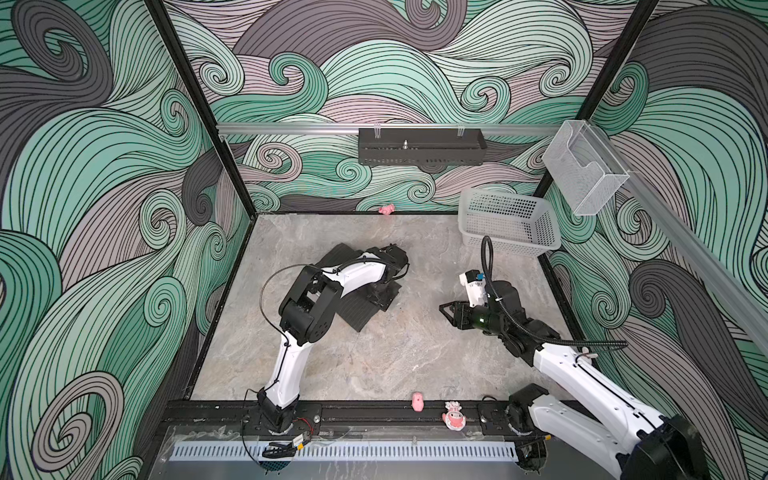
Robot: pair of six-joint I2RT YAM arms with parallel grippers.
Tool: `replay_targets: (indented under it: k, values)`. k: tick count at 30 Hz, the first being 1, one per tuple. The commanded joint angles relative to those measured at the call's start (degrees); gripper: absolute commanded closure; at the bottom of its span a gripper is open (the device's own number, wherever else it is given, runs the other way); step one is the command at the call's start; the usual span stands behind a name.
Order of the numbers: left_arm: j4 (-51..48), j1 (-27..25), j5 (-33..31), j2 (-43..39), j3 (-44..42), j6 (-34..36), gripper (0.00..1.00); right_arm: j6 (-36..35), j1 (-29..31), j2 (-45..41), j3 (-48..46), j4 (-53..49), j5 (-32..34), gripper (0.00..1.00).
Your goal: Fold and stack the long sleeve shirts
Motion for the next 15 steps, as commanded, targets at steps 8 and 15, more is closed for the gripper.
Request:
replay_targets:
  k: [8,15]
  values:
    - [-3.8,5.5,8.5,10.6,0.0,-0.4,0.74,0.3,0.1,1.8,-1.4,2.9,-1.8,0.55]
    - [-4.5,5.6,8.6,10.2,2.7,-0.2,1.0,0.9,0.1,2.8,-1.5,4.2,-1.4,0.55]
